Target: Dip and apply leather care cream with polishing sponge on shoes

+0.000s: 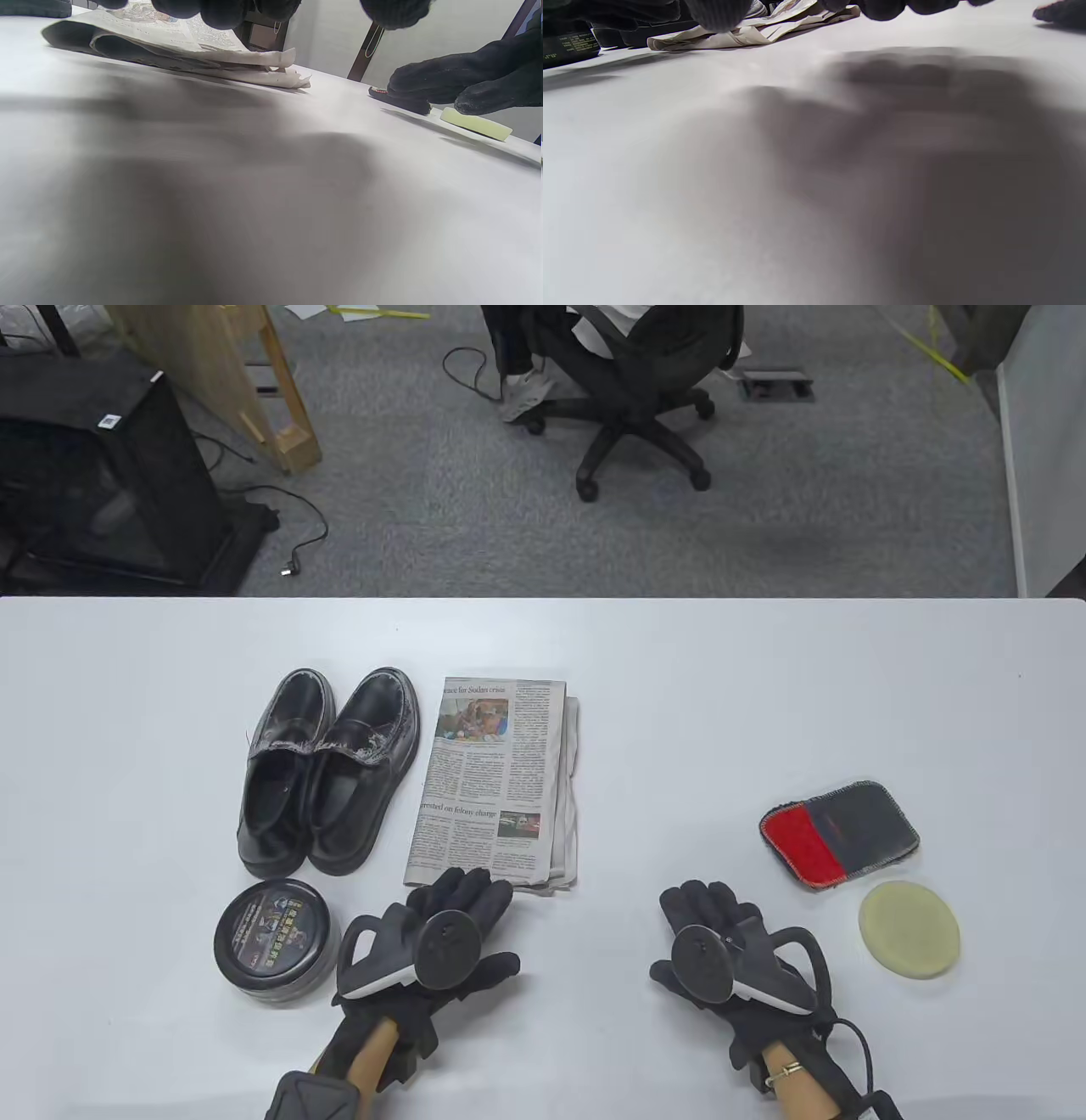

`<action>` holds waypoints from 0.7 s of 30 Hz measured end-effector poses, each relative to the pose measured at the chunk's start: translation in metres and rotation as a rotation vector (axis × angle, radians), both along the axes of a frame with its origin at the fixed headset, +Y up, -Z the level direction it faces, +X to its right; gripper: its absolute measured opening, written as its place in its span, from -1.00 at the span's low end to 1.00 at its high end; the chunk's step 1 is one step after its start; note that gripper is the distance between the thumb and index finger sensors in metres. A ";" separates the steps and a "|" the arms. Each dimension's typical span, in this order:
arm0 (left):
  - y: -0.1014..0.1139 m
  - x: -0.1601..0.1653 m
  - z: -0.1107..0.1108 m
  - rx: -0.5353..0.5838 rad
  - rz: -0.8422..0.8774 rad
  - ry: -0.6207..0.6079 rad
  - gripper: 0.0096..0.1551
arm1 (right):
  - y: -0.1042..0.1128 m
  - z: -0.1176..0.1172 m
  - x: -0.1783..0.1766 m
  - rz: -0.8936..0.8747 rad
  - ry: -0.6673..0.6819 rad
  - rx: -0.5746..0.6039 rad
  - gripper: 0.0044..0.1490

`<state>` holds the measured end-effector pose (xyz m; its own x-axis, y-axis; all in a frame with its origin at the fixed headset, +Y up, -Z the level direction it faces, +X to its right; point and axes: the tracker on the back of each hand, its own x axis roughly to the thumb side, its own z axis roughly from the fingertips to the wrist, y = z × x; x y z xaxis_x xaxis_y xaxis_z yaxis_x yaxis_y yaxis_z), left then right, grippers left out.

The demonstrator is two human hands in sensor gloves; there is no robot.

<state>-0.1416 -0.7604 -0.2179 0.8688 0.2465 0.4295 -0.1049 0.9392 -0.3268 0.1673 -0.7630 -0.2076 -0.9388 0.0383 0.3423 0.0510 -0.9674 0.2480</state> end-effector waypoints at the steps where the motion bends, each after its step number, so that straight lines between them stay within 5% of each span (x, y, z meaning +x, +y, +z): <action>1: 0.000 0.000 0.000 0.000 -0.001 0.000 0.00 | 0.000 0.000 0.000 -0.004 0.001 0.002 0.07; 10: 0.012 -0.003 -0.010 0.080 0.012 0.123 -0.03 | 0.004 -0.001 -0.001 -0.005 -0.005 0.022 0.06; 16: 0.019 -0.007 -0.049 0.083 0.004 0.416 -0.12 | 0.005 -0.001 0.001 0.009 -0.021 0.043 0.04; 21: 0.001 -0.006 -0.077 0.037 -0.240 0.570 -0.21 | 0.005 -0.002 0.000 0.011 -0.025 0.054 0.02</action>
